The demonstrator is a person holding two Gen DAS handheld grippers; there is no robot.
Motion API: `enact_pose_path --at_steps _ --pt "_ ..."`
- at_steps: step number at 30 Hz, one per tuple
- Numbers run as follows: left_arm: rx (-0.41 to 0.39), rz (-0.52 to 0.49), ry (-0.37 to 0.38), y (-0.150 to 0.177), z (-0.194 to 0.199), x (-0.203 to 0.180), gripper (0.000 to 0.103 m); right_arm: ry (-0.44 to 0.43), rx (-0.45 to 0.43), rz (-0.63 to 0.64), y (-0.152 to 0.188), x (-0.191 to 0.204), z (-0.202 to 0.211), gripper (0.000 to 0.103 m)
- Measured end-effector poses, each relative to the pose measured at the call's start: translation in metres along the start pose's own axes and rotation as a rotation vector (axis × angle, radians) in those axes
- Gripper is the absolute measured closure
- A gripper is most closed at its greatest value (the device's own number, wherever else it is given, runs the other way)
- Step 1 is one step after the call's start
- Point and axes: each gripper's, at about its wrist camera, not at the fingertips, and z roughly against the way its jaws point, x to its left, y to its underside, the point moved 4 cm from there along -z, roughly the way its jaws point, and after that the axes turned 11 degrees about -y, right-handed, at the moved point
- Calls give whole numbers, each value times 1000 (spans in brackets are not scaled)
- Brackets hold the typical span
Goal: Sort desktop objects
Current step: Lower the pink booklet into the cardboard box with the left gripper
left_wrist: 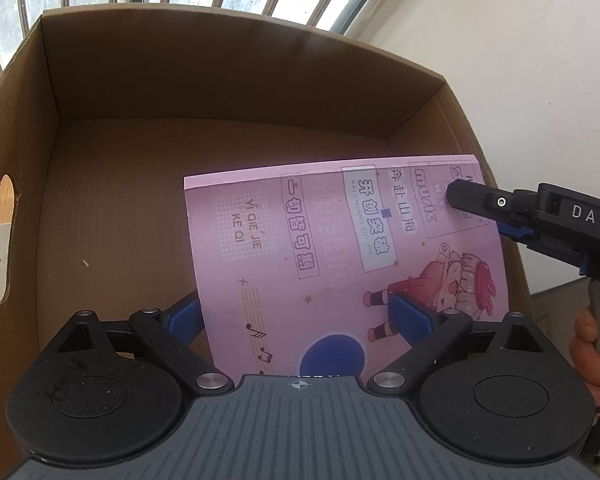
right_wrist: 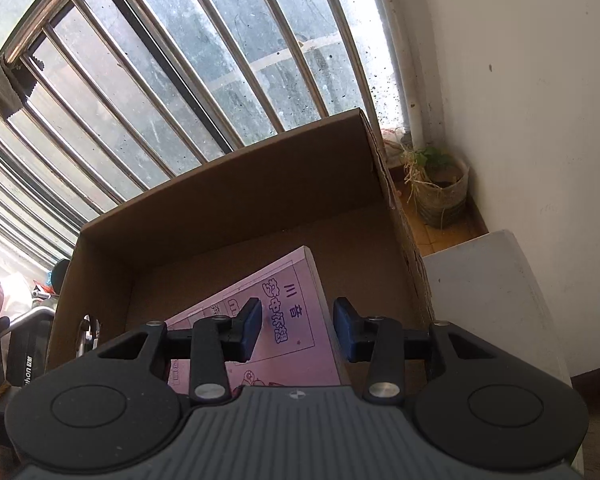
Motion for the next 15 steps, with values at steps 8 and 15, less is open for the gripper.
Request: enact_pose_path --at_steps 8,15 --pt "93 -35 -103 7 -28 -13 5 13 34 27 5 -2 8 55" --pt "123 54 -122 2 -27 -2 5 -100 238 3 12 7 3 55"
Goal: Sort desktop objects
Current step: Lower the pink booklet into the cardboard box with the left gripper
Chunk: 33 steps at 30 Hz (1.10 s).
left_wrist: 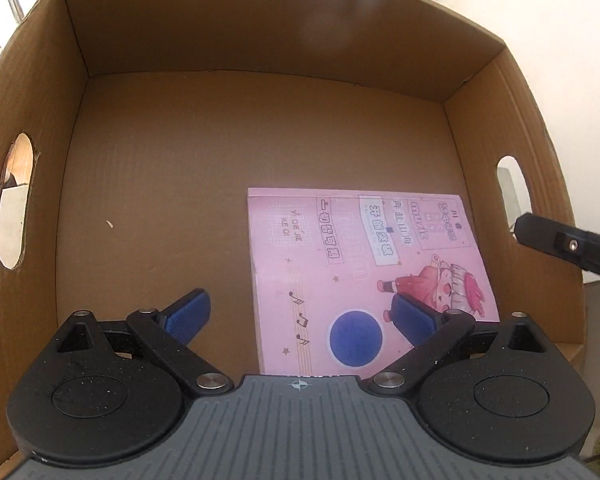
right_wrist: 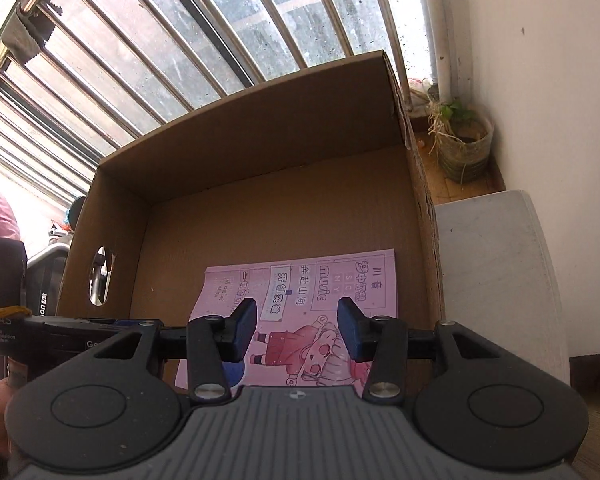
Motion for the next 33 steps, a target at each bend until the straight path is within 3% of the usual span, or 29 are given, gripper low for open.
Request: enact_pose_path --at_steps 4,7,15,25,33 --pt "45 53 7 -10 -13 9 6 -110 160 -60 7 7 -9 38" --pt "80 53 19 -17 -21 4 6 -168 276 -109 15 12 -21 38" --pt "152 46 23 -24 -42 -12 6 -183 531 -223 29 7 -83 37" --pt "187 69 52 -23 -60 -27 5 -109 618 -197 41 6 -122 37" --pt "176 77 48 -23 -67 -35 4 -103 563 -195 50 10 -118 38"
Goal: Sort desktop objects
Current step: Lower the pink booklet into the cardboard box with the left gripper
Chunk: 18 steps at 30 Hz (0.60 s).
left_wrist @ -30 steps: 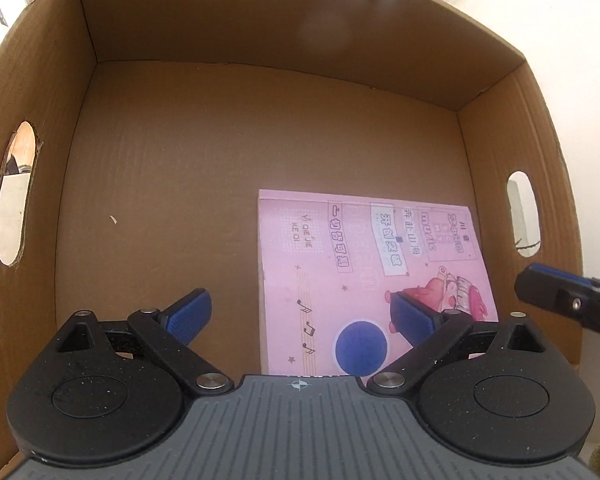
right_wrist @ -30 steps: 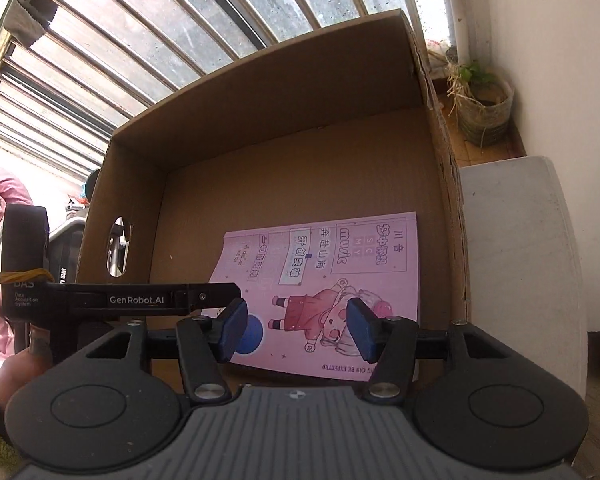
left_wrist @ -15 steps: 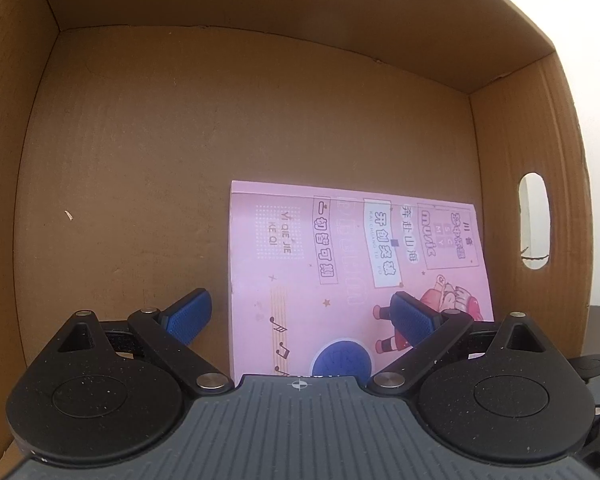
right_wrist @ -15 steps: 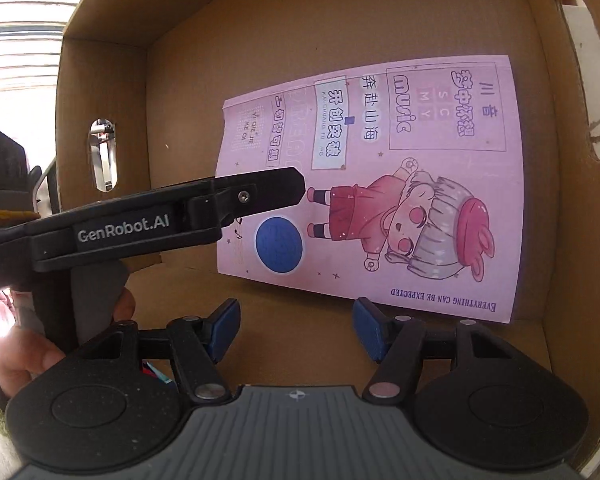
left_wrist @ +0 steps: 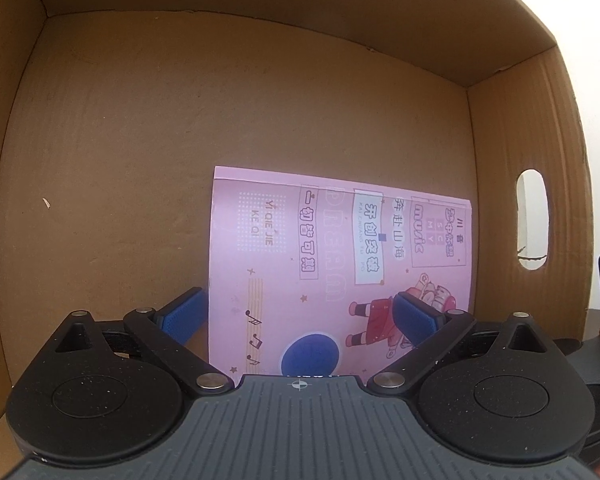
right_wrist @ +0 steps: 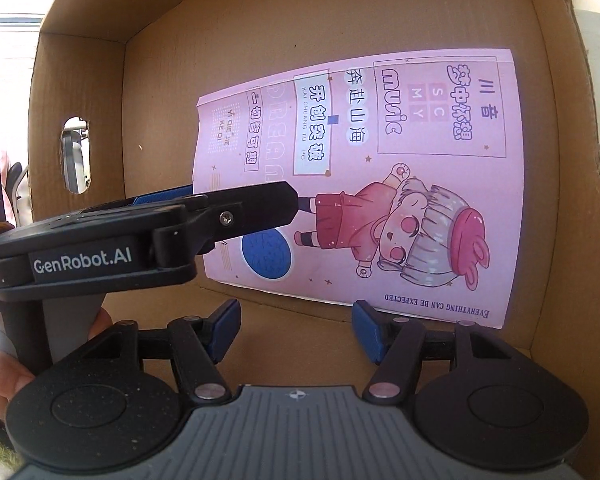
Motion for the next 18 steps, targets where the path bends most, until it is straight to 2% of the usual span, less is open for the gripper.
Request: enact_pose_path --at_steps 8,15,18 --pt "-13 19 47 -7 -8 -9 4 44 -95 20 2 1 6 39" --pt "-42 4 53 -6 -11 -14 4 43 -66 54 15 15 -11 38" --pt "-44 4 50 -8 -14 -16 5 69 -76 61 20 19 -24 38"
